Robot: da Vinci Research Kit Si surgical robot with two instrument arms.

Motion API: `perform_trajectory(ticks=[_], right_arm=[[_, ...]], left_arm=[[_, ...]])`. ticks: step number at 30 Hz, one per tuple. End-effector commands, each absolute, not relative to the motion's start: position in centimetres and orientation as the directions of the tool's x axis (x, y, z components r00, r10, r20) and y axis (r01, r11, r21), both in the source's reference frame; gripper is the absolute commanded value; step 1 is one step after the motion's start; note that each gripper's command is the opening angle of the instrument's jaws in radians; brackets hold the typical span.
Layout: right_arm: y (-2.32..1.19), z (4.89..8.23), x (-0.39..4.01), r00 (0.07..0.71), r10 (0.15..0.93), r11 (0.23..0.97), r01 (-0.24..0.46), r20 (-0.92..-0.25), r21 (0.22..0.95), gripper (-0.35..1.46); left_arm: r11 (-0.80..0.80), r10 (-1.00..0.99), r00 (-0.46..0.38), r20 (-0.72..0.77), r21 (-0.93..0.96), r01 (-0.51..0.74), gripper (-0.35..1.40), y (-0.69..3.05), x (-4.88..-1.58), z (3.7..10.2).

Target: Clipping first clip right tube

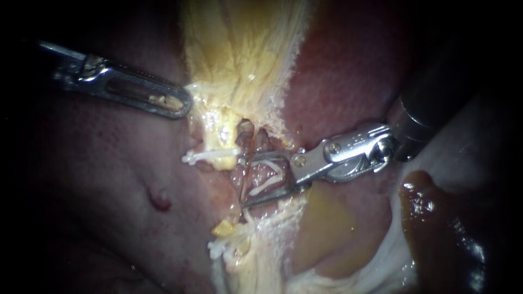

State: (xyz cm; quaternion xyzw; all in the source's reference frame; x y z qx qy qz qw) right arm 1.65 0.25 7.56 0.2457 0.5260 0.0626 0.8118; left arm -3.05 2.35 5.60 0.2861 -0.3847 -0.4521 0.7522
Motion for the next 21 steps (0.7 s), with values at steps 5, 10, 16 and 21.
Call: perform_trajectory(ticks=[5, 10, 16, 21], right_arm=[[0.25, 7.56, 1.65, 0.439, 0.360, 0.871, 0.157, -0.823, 0.465, 0.48], [0.25, 7.56, 1.65, 0.439, 0.360, 0.871, 0.157, -0.823, 0.465, 0.48], [0.25, 7.56, 1.65, 0.439, 0.360, 0.871, 0.157, -0.823, 0.465, 0.48], [0.25, 7.56, 1.65, 0.439, 0.360, 0.871, 0.157, -0.823, 0.465, 0.48]], left_arm=[[0.428, -0.900, 0.296, 0.320, 0.778, 0.460, -0.35, 2.35, -3.05, 5.61], [0.428, -0.900, 0.296, 0.320, 0.778, 0.459, -0.35, 2.35, -3.05, 5.61], [0.428, -0.900, 0.296, 0.320, 0.778, 0.459, -0.35, 2.35, -3.04, 5.61], [0.428, -0.900, 0.296, 0.320, 0.778, 0.459, -0.35, 2.35, -3.04, 5.61]])
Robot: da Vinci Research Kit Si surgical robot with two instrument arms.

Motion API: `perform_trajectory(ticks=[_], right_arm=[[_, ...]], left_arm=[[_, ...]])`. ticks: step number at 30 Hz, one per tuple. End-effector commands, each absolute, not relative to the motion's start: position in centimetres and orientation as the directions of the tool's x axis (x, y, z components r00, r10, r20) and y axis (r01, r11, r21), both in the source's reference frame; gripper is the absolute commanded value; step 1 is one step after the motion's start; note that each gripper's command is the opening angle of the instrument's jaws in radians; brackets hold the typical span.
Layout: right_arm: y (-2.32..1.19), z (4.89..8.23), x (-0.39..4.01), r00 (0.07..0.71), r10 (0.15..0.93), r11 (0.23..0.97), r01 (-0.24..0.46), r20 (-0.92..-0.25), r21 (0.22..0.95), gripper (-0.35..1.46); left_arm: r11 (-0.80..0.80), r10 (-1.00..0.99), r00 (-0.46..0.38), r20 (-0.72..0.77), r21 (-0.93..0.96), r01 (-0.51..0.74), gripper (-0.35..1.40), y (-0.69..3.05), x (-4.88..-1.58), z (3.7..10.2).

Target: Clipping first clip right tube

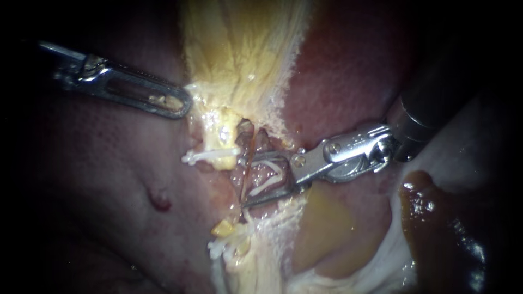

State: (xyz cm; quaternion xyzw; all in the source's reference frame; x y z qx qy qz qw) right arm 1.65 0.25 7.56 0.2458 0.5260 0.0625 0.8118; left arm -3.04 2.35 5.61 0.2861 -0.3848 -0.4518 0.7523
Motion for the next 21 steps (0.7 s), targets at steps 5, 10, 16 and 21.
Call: perform_trajectory(ticks=[5, 10, 16, 21], right_arm=[[0.24, 7.56, 1.65, 0.439, 0.359, 0.871, 0.158, -0.824, 0.464, 0.48], [0.21, 7.53, 1.64, 0.430, 0.361, 0.870, 0.164, -0.828, 0.464, 0.48], [0.15, 7.45, 1.64, 0.409, 0.364, 0.860, 0.198, -0.837, 0.470, 0.48], [0.07, 7.37, 1.64, 0.383, 0.352, 0.849, 0.253, -0.854, 0.463, 0.49]], left_arm=[[0.428, -0.900, 0.296, 0.320, 0.778, 0.459, -0.35, 2.35, -3.04, 5.61], [0.428, -0.900, 0.296, 0.321, 0.778, 0.459, -0.35, 2.35, -3.04, 5.61], [0.428, -0.900, 0.296, 0.321, 0.778, 0.459, -0.35, 2.35, -3.04, 5.61], [0.428, -0.900, 0.296, 0.321, 0.778, 0.459, -0.35, 2.35, -3.04, 5.62]])
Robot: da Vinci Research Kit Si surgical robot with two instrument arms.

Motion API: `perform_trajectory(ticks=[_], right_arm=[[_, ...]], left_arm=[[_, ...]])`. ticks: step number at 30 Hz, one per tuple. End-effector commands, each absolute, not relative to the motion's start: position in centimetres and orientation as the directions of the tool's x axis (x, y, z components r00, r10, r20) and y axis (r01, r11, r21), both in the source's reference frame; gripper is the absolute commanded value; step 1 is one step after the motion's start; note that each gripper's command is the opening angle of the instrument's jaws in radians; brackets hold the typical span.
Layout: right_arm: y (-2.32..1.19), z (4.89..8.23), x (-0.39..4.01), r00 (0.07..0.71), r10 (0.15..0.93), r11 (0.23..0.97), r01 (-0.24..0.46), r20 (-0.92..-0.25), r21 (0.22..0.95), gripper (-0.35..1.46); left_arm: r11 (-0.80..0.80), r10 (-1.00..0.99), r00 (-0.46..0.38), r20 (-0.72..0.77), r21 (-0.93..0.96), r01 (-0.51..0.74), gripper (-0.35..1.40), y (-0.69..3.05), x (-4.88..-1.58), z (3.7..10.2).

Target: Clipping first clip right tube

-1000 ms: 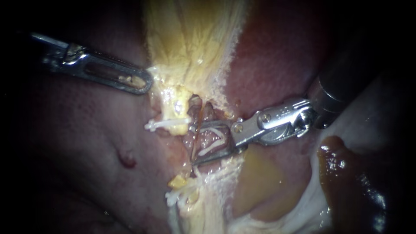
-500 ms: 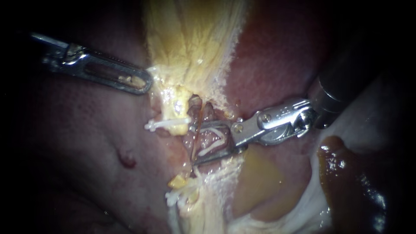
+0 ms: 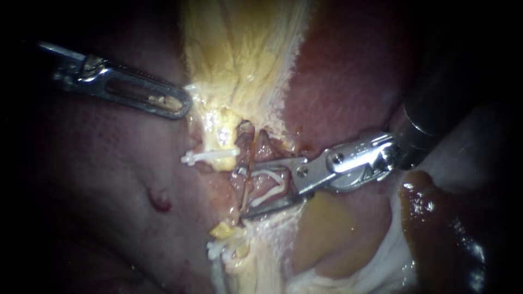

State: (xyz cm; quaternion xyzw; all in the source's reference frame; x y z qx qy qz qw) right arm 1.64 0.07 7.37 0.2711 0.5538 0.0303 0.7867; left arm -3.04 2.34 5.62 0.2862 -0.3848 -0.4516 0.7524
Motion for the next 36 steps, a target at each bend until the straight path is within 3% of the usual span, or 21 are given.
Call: perform_trajectory(ticks=[1, 28, 36], right_arm=[[0.06, 7.36, 1.64, 0.380, 0.354, 0.846, 0.260, -0.854, 0.466, 0.49], [0.00, 7.37, 1.64, 0.369, 0.387, 0.829, 0.263, -0.845, 0.494, 0.49], [-0.02, 7.40, 1.63, 0.332, 0.476, 0.778, 0.273, -0.815, 0.566, 0.49]], left_arm=[[0.428, -0.900, 0.296, 0.321, 0.778, 0.459, -0.35, 2.35, -3.04, 5.62], [0.429, -0.900, 0.296, 0.321, 0.778, 0.459, -0.35, 2.34, -3.03, 5.62], [0.429, -0.900, 0.296, 0.321, 0.778, 0.459, -0.35, 2.34, -3.03, 5.62]])
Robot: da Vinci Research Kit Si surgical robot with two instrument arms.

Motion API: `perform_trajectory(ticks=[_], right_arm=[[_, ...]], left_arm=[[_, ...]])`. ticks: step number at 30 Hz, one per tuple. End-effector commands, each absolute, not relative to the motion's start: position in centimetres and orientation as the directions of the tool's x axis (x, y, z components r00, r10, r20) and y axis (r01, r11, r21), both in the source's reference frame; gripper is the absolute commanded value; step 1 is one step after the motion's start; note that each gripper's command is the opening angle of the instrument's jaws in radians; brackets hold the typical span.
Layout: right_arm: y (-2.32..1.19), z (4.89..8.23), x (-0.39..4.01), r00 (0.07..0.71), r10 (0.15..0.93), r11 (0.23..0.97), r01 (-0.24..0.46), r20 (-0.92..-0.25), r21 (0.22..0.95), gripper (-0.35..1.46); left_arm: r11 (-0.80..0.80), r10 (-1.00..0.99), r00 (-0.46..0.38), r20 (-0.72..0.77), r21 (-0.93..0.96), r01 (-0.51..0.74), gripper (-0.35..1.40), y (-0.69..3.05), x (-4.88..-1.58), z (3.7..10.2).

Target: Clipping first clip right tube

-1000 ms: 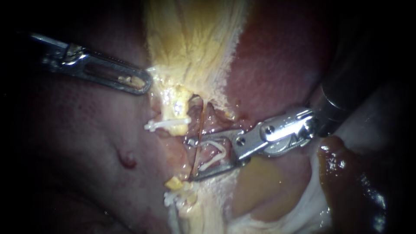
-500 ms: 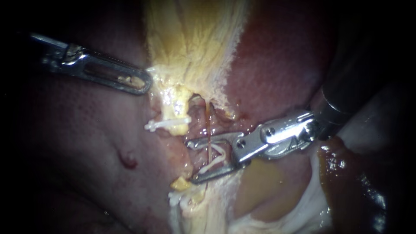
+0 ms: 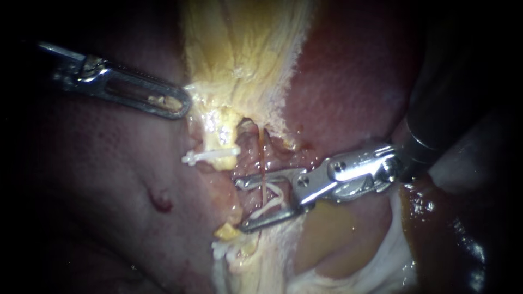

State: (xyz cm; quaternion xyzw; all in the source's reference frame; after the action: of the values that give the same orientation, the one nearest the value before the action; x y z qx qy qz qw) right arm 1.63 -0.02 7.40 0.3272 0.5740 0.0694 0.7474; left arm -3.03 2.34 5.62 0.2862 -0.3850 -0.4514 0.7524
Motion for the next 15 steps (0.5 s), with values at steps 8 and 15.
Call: perform_trajectory(ticks=[8, 15], right_arm=[[-0.03, 7.40, 1.59, 0.304, 0.582, 0.690, 0.307, -0.754, 0.656, 0.48], [-0.04, 7.39, 1.53, 0.326, 0.663, 0.593, 0.320, -0.674, 0.739, 0.46]], left_arm=[[0.429, -0.900, 0.296, 0.321, 0.778, 0.459, -0.35, 2.34, -3.03, 5.62], [0.429, -0.900, 0.296, 0.321, 0.778, 0.459, -0.35, 2.34, -3.03, 5.62]])
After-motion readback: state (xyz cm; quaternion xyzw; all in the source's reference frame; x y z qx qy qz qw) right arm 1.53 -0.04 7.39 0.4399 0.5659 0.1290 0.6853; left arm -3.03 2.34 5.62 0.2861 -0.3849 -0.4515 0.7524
